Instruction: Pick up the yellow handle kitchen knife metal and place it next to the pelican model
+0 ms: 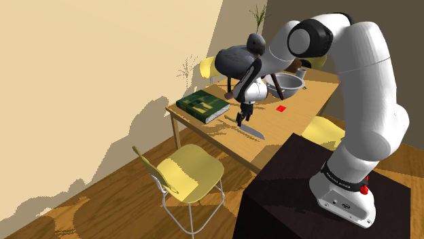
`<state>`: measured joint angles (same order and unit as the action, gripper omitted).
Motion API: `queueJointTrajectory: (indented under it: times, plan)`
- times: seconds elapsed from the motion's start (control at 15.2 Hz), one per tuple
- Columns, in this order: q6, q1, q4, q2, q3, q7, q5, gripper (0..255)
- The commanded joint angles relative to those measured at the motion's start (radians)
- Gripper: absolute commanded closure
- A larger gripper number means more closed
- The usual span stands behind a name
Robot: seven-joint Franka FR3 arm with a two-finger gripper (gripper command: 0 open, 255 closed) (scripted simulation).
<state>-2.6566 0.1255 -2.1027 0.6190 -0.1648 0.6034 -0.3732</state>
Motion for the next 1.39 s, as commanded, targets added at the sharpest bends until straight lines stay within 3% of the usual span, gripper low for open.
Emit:
queueJointTrajectory:
  times: [0.0,0.73,0.79,1.32]
  plan:
    - [-0.017,0.007,0.017,0.033,0.011,0.007,-0.009,0]
    - [-0.046,0.017,0.034,0.078,0.027,0.017,-0.023,0]
    - [-0.046,0.017,0.034,0.078,0.027,0.017,-0.023,255]
    - [-0.046,0.017,0.033,0.078,0.027,0.017,-0.023,255]
